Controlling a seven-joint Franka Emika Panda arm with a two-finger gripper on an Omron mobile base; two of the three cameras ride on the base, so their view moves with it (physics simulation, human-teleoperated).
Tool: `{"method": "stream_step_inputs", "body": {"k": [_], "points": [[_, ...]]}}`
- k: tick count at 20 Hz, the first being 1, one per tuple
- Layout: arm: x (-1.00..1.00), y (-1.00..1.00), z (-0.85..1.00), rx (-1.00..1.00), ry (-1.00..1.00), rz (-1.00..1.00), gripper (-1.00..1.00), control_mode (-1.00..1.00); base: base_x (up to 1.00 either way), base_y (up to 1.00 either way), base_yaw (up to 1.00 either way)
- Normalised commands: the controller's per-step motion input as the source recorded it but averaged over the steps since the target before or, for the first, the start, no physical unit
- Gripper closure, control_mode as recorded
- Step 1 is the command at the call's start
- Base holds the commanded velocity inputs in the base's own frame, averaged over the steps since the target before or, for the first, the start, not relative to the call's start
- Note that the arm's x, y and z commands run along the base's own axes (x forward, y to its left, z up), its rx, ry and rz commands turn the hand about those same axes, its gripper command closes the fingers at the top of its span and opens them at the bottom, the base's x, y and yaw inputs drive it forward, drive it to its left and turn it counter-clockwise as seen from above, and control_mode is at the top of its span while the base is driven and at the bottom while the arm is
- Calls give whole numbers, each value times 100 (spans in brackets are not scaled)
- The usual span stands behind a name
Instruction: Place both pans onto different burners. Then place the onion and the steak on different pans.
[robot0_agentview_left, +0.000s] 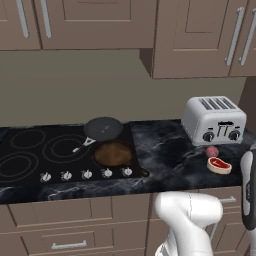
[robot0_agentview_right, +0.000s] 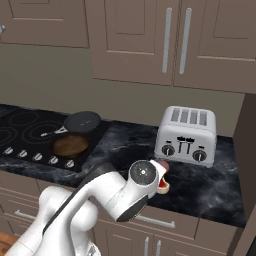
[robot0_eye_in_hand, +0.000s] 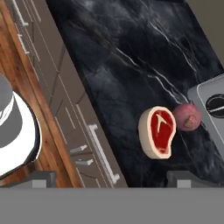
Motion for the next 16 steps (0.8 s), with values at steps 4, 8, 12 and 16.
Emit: {"method": "stream_step_inputs", "body": {"k": [4, 8, 12, 16], "points": [[0, -5, 0, -6, -3, 0, -100, -100, 0, 0, 0], [0, -16, 0, 0, -4, 0, -100, -100, 0, 0, 0], [0, -31, 0, 0, -5, 8, -100, -100, 0, 0, 0], [0, -25, 0, 0, -2, 10, -100, -100, 0, 0, 0]]}}
